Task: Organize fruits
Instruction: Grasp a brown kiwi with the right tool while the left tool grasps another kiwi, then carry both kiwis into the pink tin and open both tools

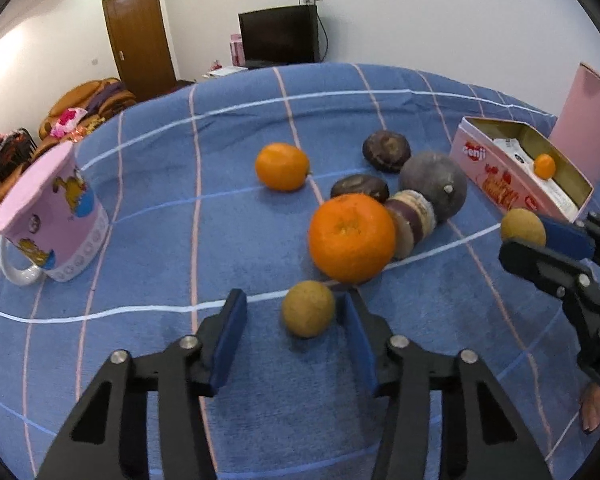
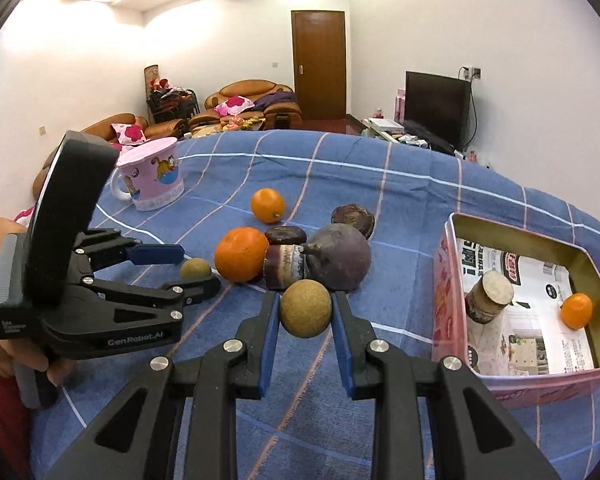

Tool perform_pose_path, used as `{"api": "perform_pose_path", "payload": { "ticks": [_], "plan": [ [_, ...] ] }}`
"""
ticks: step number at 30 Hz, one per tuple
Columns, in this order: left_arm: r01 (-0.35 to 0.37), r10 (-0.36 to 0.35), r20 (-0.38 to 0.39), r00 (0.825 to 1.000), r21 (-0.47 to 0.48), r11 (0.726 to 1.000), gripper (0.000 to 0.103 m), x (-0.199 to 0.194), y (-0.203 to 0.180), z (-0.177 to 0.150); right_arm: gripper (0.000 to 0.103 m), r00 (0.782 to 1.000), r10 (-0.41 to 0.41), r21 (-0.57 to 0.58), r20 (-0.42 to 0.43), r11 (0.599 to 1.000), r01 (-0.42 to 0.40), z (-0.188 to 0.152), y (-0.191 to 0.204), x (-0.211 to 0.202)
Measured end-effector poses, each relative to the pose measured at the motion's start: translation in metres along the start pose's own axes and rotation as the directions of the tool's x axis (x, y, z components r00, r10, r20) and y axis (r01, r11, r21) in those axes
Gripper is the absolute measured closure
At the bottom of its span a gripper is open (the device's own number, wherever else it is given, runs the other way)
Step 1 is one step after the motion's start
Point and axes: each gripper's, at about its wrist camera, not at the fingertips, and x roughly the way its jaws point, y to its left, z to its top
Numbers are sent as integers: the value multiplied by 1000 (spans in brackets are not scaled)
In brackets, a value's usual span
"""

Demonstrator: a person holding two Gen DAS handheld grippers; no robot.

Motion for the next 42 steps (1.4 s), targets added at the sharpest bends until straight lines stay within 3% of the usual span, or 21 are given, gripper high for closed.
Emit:
{"api": "perform_pose_path", "payload": {
  "ticks": [2, 4, 12, 17, 21, 23, 29, 35, 42],
  "plan": [
    [20, -20, 0, 1000, -8, 1000, 59, 0, 1, -1, 75, 1000, 1, -1, -2, 1000, -1, 0, 1, 0],
    [29, -29, 3, 1000, -3, 1000, 76, -1, 0, -1, 75, 1000, 1, 0, 0, 1000, -1, -1, 1, 0],
    [-1, 1, 14, 1000, -32, 999, 76, -4, 4, -2, 75, 1000, 5, 20, 6, 1000, -6, -2, -2, 0],
    [-39, 63, 107, 992, -212, 977, 76, -22, 34, -4, 75, 996, -9, 31, 84, 999, 7, -1, -6, -12],
    [-123, 195, 200, 960, -321, 939, 76, -39, 42, -6, 75, 983, -79, 19, 168, 997, 76, 1, -8, -24],
    [-132, 225, 239, 945, -353, 926, 76, -46, 40, -7, 75, 974, -105, 30, 200, 994, 101, 3, -12, -29],
    [-189, 311, 300, 902, -374, 908, 76, -56, 22, -5, 75, 946, -209, 47, 248, 978, 204, 6, -20, -37],
    [-260, 395, 346, 851, -376, 890, 76, -64, 2, -2, 75, 929, -263, 62, 260, 965, 256, 7, -29, -36],
    [-271, 397, 357, 846, -354, 895, 76, -63, -19, 3, 75, 926, -303, 82, 226, 953, 292, 7, -39, -30]
  ]
}}
